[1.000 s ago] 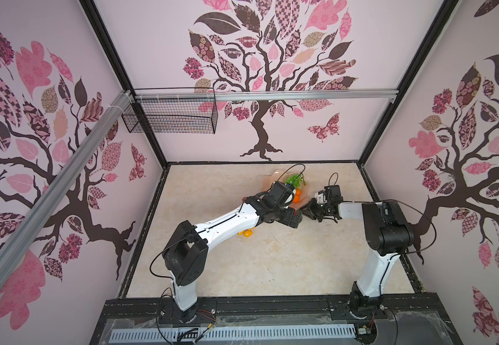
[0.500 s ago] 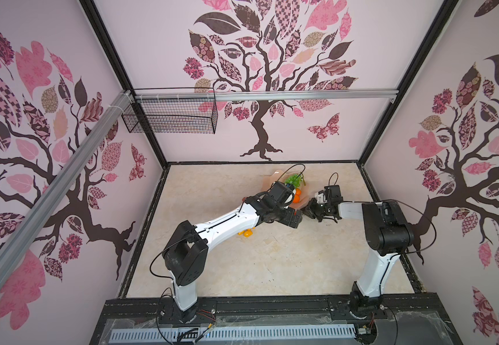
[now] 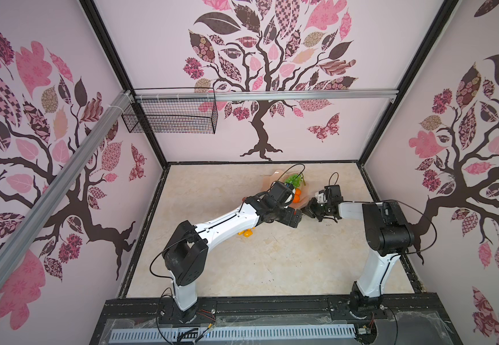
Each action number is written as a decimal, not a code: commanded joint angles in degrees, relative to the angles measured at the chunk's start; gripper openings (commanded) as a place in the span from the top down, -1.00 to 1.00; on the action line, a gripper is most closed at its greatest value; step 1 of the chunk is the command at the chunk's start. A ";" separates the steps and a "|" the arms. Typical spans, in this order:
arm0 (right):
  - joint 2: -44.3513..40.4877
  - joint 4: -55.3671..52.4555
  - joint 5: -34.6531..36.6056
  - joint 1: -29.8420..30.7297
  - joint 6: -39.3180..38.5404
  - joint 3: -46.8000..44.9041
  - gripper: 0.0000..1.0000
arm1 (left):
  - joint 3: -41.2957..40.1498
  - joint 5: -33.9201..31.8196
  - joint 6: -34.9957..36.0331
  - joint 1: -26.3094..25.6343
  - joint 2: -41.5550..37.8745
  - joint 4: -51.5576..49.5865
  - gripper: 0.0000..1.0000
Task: Arrange fruit in a fruit bowl
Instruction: Pick up the fruit from the center of the table.
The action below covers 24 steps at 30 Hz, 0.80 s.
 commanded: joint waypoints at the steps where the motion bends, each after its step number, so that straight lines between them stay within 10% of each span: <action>1: -5.16 -1.49 2.03 0.38 -1.18 -0.84 1.00 | -0.44 -1.61 0.06 0.27 -2.60 0.56 -0.96; 24: -22.66 -13.77 11.19 0.35 -9.53 -1.12 1.00 | -4.69 0.84 -4.57 6.39 -6.68 5.29 -0.96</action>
